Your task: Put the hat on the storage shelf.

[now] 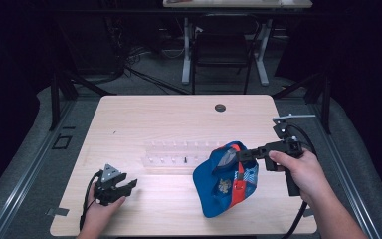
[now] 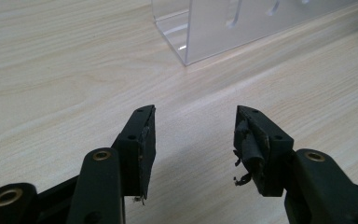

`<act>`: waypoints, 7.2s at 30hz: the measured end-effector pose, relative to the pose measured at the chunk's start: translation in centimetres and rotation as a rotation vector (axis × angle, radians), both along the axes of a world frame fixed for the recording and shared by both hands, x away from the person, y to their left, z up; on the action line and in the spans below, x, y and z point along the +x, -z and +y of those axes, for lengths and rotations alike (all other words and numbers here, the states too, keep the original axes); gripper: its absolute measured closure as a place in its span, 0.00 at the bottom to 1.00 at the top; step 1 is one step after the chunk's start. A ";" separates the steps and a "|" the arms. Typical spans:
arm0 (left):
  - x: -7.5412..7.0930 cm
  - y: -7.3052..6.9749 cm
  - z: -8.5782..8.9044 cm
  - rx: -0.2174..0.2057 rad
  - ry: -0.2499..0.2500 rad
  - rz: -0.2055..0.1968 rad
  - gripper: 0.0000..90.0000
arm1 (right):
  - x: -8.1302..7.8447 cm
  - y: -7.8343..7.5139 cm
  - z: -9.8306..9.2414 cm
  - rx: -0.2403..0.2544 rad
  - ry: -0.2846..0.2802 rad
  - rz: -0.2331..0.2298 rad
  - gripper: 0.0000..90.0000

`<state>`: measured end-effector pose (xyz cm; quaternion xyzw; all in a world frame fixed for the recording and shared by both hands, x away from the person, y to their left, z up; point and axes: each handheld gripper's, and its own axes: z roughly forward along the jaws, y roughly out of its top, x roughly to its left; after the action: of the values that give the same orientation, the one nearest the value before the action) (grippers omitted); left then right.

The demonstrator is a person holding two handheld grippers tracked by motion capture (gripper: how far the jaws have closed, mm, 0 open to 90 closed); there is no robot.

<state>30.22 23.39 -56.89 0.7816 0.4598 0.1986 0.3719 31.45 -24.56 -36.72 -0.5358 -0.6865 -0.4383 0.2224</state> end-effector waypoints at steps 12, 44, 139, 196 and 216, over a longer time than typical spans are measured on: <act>0.0 0.1 -0.1 0.002 0.002 0.001 0.53 | 0.3 -0.6 0.8 0.046 -0.010 -0.005 0.87; -0.2 -0.1 -0.6 -0.001 0.021 -0.010 0.51 | 2.2 -3.3 2.7 0.155 -0.006 -0.038 0.87; -4.8 -8.9 -13.8 -0.001 0.399 -0.236 0.98 | 5.5 -4.7 8.0 0.209 -0.009 -0.076 0.87; 0.2 -6.2 -11.1 -0.063 0.304 -0.196 0.98 | 7.8 -1.9 10.6 0.213 -0.012 -0.047 0.87; 0.8 -4.6 -11.5 -0.052 0.276 -0.172 0.98 | 8.5 0.6 9.5 0.177 0.031 -0.012 0.87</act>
<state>31.03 11.85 -52.27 0.8077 0.3193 0.1997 0.4536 39.98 -15.07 -37.29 -0.5219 -0.6380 -0.5039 0.2580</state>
